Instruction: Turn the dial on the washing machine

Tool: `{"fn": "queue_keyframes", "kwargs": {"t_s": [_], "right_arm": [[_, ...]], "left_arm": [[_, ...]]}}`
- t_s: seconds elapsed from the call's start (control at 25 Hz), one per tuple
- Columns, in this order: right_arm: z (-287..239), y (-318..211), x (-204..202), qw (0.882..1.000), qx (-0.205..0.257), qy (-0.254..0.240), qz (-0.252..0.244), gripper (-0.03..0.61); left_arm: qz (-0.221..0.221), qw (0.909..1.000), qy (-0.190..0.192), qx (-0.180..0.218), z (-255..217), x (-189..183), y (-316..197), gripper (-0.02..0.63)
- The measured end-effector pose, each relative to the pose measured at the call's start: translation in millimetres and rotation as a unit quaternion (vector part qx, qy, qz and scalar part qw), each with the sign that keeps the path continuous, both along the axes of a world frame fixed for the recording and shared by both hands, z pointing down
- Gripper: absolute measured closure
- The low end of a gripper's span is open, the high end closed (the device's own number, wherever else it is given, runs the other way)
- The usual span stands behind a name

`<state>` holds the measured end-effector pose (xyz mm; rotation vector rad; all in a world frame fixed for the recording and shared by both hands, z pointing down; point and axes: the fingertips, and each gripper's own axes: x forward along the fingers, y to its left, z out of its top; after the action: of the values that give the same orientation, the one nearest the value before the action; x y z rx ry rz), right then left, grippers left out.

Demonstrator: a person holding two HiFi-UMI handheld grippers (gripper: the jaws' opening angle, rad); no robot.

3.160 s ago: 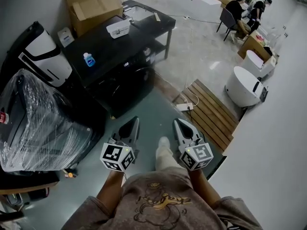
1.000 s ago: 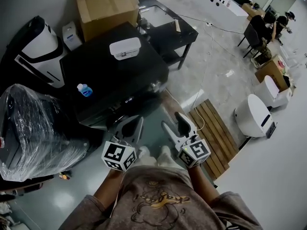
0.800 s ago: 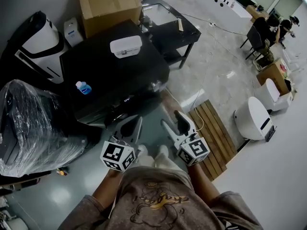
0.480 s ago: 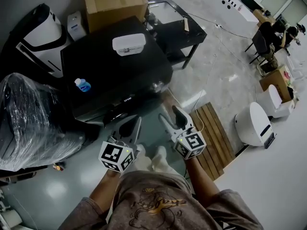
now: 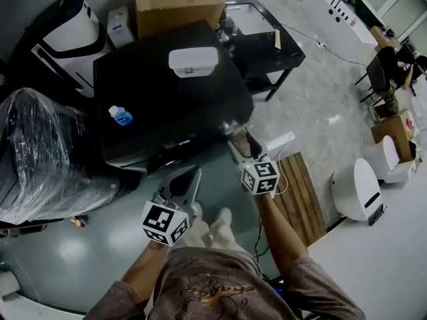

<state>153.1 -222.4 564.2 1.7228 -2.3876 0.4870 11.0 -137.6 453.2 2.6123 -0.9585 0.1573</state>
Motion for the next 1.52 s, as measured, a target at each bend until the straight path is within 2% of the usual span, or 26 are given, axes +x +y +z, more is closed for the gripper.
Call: {"fn": "queue_keyframes", "kwargs": {"t_s": [0.4,0.92,1.28,1.52], "right_arm": [[65,-44,10,0.998,-0.053,0.022,0.003,0.322],[80,-60,10,0.998,-0.062,0.013,0.025,0.331],[82,-61,14,0.992,-0.09,-0.083,0.04,0.333],[85,-62,17,0.976,-0.117,-0.175,0.059,0.333]], "left_arm": [[-0.029,0.9994,-0.015,-0.014,12,-8,-5,0.621],[-0.052,0.9981,-0.025,-0.024,20,-17,-5,0.621],[-0.051,0.9981,-0.024,-0.023,20,-12,-10,0.621],[-0.05,0.9981,-0.025,-0.026,22,-11,-10,0.621]]}}
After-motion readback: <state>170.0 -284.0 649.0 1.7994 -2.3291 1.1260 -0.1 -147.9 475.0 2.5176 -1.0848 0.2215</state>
